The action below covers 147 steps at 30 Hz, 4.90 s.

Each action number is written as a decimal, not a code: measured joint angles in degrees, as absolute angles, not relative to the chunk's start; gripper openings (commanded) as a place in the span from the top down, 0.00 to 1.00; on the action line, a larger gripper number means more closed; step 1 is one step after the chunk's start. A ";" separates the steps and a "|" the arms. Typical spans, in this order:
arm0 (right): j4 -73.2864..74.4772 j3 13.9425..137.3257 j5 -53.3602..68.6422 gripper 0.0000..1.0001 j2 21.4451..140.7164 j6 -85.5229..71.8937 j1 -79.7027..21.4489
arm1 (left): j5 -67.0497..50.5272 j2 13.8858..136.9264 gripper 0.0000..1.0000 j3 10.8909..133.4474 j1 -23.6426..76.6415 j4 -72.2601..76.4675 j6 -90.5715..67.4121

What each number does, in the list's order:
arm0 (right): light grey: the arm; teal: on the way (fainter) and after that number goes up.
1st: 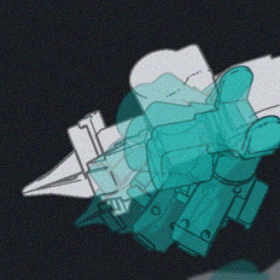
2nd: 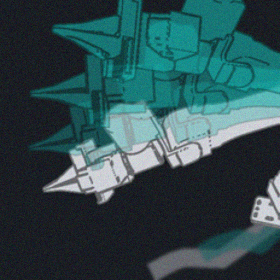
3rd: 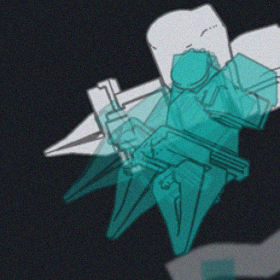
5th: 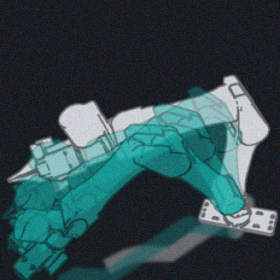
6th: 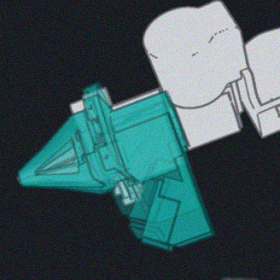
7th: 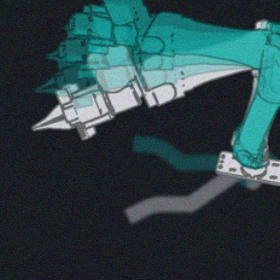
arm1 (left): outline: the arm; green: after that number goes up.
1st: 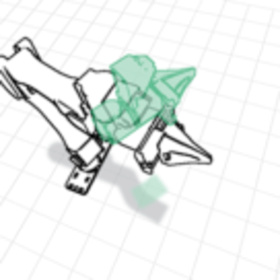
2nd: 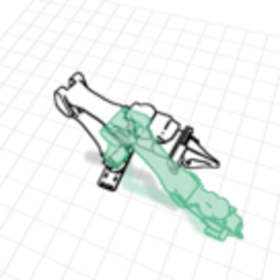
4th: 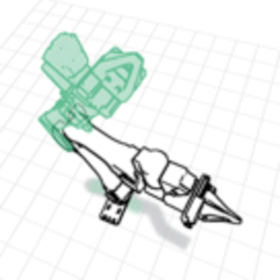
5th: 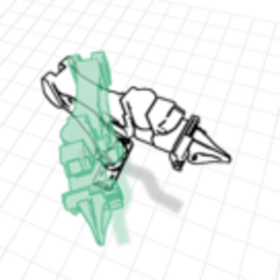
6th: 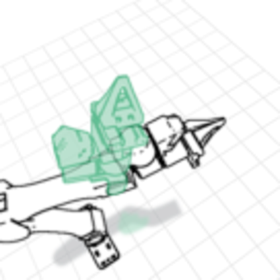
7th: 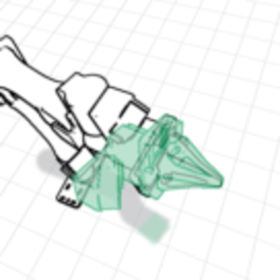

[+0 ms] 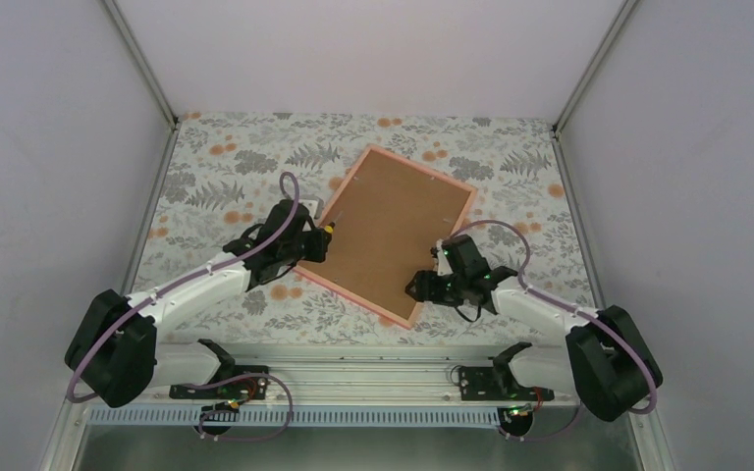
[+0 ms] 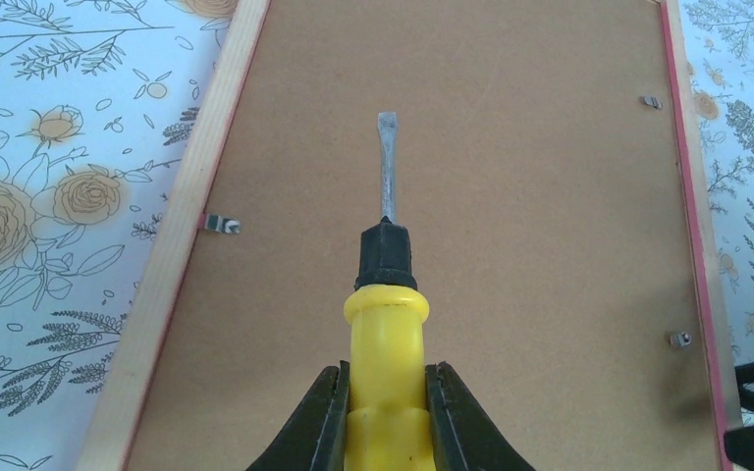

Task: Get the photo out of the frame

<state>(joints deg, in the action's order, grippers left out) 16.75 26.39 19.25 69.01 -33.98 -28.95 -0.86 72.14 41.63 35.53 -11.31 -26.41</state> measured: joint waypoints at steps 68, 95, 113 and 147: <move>17.39 77.03 20.60 0.30 116.81 -9.13 -7.79 | -3.38 72.38 0.98 38.13 32.84 -10.41 -23.35; 12.53 56.29 26.57 0.38 103.35 -9.93 -15.51 | -7.73 73.58 0.98 38.89 35.20 -9.50 -23.16; 14.76 48.16 20.32 0.48 92.58 -18.04 -31.59 | -7.29 74.26 0.98 39.27 40.40 -9.50 -23.42; 11.53 49.78 11.11 0.81 97.80 -22.61 -32.64 | -10.24 88.25 0.98 45.04 42.63 -5.26 -21.43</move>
<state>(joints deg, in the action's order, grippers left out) 11.53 49.78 11.11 97.80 -22.61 -32.64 -10.24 88.25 45.04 42.63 -5.26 -21.43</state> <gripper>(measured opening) 0.226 0.159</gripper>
